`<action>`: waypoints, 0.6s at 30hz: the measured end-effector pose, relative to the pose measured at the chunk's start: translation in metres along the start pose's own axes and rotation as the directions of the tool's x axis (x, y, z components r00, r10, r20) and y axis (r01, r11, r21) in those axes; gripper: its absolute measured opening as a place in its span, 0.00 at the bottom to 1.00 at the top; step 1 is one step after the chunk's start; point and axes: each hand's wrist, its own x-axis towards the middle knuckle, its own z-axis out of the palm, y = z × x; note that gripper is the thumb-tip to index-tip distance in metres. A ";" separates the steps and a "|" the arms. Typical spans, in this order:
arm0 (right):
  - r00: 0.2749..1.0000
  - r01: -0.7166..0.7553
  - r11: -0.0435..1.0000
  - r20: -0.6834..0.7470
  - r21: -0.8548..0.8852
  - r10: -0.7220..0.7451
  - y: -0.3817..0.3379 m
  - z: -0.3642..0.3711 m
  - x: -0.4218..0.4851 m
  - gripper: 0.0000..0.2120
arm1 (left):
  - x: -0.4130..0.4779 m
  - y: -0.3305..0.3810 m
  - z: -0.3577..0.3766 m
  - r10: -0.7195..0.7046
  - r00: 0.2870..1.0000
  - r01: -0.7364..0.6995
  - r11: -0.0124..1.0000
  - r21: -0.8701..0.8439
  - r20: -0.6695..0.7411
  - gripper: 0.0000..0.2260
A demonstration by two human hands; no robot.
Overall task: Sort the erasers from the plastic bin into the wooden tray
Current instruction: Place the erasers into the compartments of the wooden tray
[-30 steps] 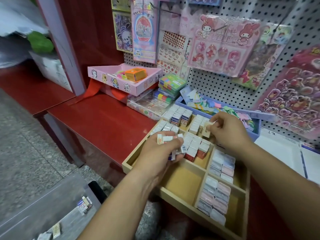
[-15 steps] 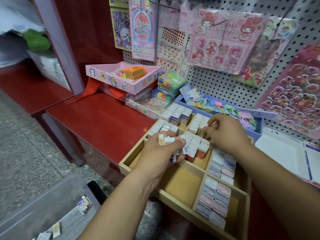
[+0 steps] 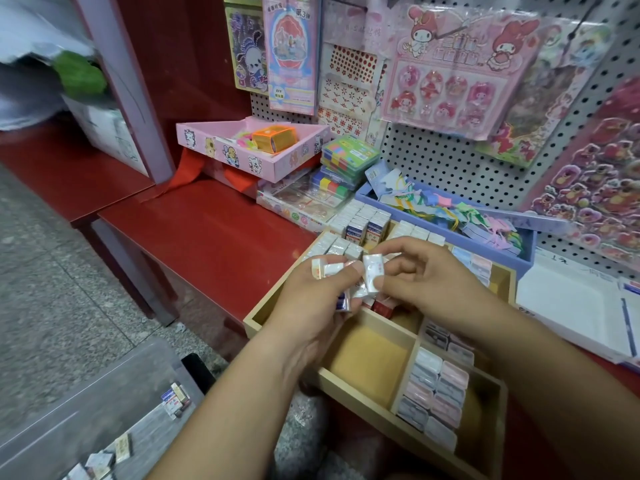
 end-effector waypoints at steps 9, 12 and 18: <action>0.967 0.021 0.971 -0.242 -0.237 -0.080 0.000 -0.001 0.032 0.04 | 0.004 0.022 -0.028 0.063 0.982 -0.062 0.998 0.008 -0.180 0.08; 0.972 0.039 0.940 -0.204 -0.338 -0.114 0.001 0.008 0.047 0.05 | 0.004 0.028 -0.032 0.026 0.980 -0.036 0.998 -0.047 -0.198 0.09; 0.981 -0.055 0.794 -0.180 -0.606 -0.070 0.001 0.023 0.058 0.06 | 0.003 0.034 -0.033 -0.058 0.978 0.026 0.987 -0.159 -0.201 0.05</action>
